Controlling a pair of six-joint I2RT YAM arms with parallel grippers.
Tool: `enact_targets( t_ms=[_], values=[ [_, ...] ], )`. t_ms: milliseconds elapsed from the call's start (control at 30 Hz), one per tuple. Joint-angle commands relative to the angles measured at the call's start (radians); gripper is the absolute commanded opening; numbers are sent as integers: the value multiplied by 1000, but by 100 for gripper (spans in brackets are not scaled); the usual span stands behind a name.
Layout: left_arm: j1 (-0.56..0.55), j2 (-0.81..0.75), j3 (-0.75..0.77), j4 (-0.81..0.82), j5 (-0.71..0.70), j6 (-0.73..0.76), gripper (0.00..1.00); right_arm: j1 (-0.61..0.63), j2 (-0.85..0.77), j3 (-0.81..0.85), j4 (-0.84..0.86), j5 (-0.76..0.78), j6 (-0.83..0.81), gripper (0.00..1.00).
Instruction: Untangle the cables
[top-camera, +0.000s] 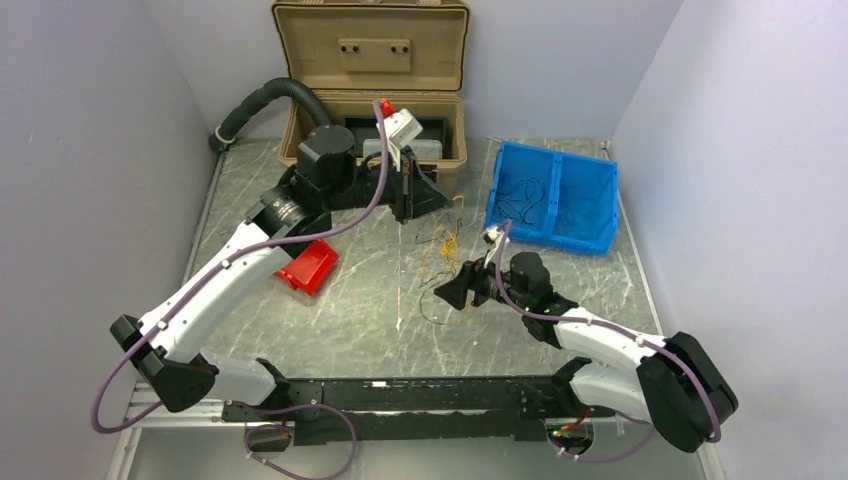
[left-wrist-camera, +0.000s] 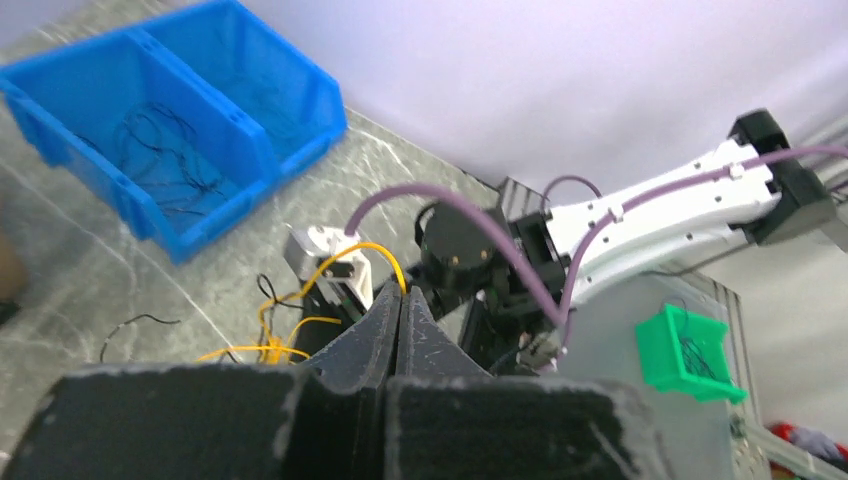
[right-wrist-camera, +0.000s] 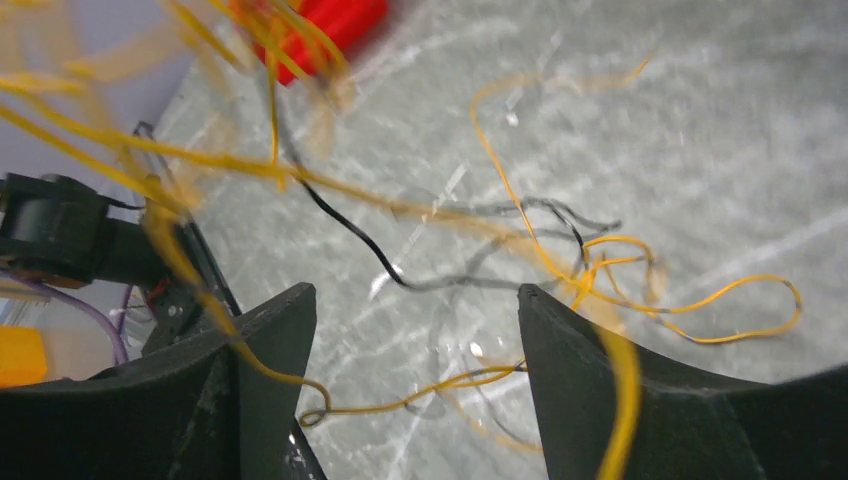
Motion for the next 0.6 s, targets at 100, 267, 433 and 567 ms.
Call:
enact_targets(
  t_ms=[100, 267, 433, 567],
  values=[
    [26, -130, 67, 9, -281, 67, 0, 4, -75, -82, -18, 240, 110, 57],
    [116, -238, -1, -8, -463, 63, 0, -5, -204, -47, -376, 568, 166, 21],
    [237, -317, -62, -57, -504, 54, 0, -62, -278, 8, -633, 720, 229, 5],
    [271, -352, -122, -58, -473, 52, 0, -98, -344, 26, -686, 742, 248, 1]
  ],
)
